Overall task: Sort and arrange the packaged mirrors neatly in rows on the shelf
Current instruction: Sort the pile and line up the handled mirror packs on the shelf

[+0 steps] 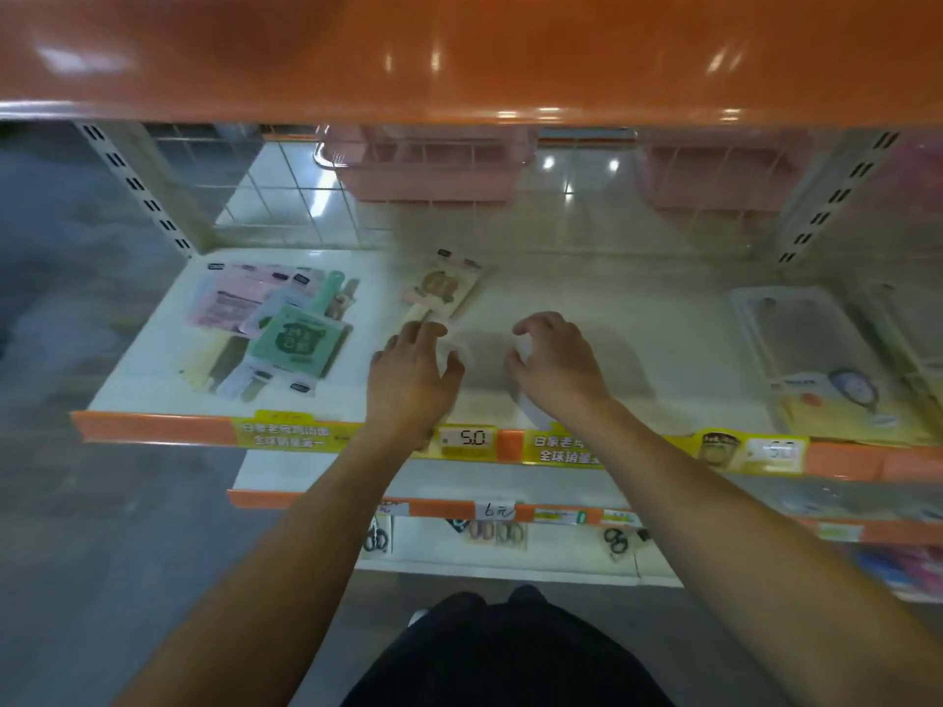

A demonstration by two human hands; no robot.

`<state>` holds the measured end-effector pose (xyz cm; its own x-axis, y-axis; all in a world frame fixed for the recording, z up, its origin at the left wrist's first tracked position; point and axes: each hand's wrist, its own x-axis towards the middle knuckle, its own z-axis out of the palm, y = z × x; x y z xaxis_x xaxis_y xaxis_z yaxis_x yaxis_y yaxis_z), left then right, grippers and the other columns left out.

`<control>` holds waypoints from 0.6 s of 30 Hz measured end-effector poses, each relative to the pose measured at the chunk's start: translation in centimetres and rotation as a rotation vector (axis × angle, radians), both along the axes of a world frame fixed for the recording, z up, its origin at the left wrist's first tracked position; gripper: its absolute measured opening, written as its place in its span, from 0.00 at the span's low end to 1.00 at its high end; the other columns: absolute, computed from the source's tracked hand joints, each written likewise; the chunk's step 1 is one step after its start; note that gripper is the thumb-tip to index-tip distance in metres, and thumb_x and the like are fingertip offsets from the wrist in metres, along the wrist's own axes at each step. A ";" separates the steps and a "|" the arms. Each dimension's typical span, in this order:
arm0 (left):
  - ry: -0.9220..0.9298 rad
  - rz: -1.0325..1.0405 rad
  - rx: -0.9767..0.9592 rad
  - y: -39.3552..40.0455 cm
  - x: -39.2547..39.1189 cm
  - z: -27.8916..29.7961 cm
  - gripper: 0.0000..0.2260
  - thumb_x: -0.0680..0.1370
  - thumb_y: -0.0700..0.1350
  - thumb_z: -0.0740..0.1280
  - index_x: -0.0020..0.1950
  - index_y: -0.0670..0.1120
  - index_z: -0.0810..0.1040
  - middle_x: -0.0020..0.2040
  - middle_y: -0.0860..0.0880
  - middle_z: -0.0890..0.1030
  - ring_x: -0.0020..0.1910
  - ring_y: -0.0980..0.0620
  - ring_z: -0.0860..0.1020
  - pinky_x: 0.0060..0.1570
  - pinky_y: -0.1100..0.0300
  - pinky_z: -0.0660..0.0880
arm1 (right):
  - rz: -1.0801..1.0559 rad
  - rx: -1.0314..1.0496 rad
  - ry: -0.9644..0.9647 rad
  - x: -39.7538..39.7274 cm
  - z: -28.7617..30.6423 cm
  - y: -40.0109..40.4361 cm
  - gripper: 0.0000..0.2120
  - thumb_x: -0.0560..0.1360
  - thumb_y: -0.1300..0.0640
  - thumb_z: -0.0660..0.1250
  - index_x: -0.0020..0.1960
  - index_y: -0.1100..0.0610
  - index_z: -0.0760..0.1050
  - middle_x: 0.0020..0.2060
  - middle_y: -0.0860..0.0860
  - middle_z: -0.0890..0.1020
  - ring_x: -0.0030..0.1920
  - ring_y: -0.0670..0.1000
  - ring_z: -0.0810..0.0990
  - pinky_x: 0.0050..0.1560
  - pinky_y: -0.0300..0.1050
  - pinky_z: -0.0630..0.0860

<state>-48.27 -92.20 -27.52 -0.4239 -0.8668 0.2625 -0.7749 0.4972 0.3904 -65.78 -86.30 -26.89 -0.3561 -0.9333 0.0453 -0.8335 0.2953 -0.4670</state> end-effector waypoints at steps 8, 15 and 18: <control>-0.167 -0.022 0.098 -5.9 0.1 -0.4 0.24 0.77 0.51 0.62 0.72 0.48 0.64 0.72 0.45 0.66 0.67 0.42 0.67 0.62 0.47 0.67 | -0.040 -0.020 -0.027 4.9 0.5 -2.1 0.16 0.76 0.52 0.64 0.63 0.54 0.73 0.64 0.51 0.72 0.63 0.56 0.71 0.61 0.49 0.68; -0.222 -0.163 0.177 -8.0 -0.6 -1.2 0.24 0.76 0.55 0.57 0.72 0.55 0.59 0.74 0.47 0.62 0.68 0.39 0.63 0.65 0.44 0.63 | -0.123 -0.043 0.013 5.9 0.5 -1.7 0.16 0.77 0.51 0.64 0.62 0.55 0.73 0.63 0.52 0.72 0.61 0.57 0.72 0.60 0.51 0.70; -0.197 -0.121 0.132 -6.9 -0.6 -0.9 0.22 0.75 0.57 0.62 0.65 0.47 0.67 0.65 0.44 0.67 0.63 0.40 0.66 0.61 0.46 0.66 | -0.153 -0.039 0.027 5.9 0.2 -1.4 0.16 0.77 0.51 0.64 0.61 0.55 0.74 0.62 0.52 0.72 0.60 0.57 0.72 0.60 0.51 0.70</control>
<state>-48.90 -99.08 -28.44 -0.5585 -0.8278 0.0530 -0.7802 0.5459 0.3053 -59.89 -87.67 -26.69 -0.4918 -0.8659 0.0917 -0.7929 0.4018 -0.4582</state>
